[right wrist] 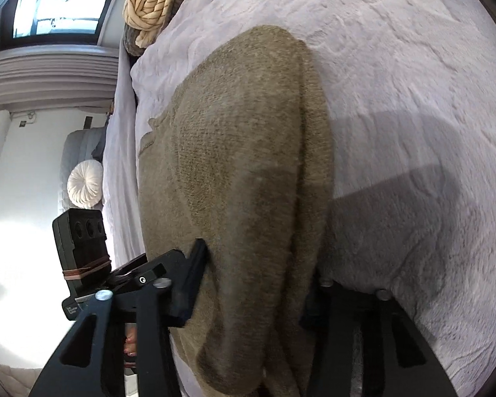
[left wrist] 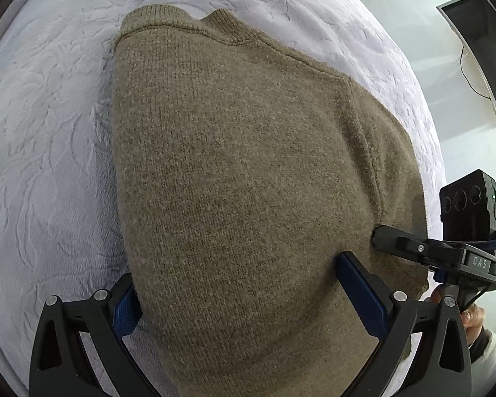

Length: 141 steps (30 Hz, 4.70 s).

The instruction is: Fold small clothes

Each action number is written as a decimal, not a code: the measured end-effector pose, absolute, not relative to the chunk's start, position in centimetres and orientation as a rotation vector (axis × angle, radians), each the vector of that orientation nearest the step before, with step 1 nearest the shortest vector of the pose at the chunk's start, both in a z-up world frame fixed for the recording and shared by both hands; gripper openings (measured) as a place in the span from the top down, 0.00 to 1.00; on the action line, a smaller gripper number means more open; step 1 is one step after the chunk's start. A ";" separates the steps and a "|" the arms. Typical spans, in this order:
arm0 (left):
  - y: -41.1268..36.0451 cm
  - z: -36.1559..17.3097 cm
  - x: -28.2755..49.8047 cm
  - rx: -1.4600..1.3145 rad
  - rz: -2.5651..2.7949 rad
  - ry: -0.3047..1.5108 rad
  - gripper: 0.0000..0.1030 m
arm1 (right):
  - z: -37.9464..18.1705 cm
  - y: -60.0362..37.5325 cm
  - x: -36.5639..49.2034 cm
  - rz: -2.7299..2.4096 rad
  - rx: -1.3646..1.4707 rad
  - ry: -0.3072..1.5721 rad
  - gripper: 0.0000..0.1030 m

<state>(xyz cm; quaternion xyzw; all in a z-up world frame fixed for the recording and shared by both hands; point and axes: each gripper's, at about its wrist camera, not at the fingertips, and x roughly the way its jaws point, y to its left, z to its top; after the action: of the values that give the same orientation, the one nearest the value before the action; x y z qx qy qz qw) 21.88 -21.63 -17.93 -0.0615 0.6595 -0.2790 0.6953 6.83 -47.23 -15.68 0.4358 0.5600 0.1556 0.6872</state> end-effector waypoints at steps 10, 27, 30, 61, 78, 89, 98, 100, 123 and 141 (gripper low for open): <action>-19.8 -14.5 20.1 -0.130 -0.650 1.385 0.50 | -12.6 -46.3 6.1 0.416 1.087 1.182 0.69; -7.0 -7.1 14.7 -0.190 -0.625 1.380 0.52 | -7.7 -35.2 0.8 0.585 1.157 1.213 0.69; -3.8 -7.1 12.5 -0.166 -0.588 1.408 0.52 | -8.6 -31.9 -1.1 0.607 1.177 1.259 0.69; 5.7 -12.6 5.8 -0.061 -0.230 1.486 0.41 | -9.8 -24.5 -6.6 0.140 0.491 1.564 0.86; 5.2 -11.0 2.9 0.034 -0.214 1.498 0.35 | -7.2 -19.1 -8.1 0.094 0.239 1.579 0.86; 5.8 -10.4 0.3 0.056 -0.243 1.532 0.35 | -8.7 -15.8 -12.2 0.156 0.229 1.666 0.83; 5.5 -9.6 -0.1 0.047 -0.256 1.531 0.35 | -8.3 -15.9 -11.3 0.122 0.241 1.682 0.82; 5.3 -9.4 -0.1 0.045 -0.261 1.528 0.35 | -7.5 -16.7 -10.8 0.113 0.244 1.667 0.82; 5.1 -5.6 1.4 0.028 -0.216 1.448 0.00 | -1.3 -17.6 -7.0 0.019 0.267 1.469 0.36; 4.5 -3.8 1.1 0.071 -0.155 1.379 0.00 | 0.6 -17.2 -6.7 -0.087 0.203 1.388 0.00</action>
<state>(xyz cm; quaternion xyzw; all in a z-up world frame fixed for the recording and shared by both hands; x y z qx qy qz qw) 1.15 4.54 -3.81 0.0326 0.6353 -0.0715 0.7683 -6.65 -17.17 0.57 0.0934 0.6383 -0.0401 0.7631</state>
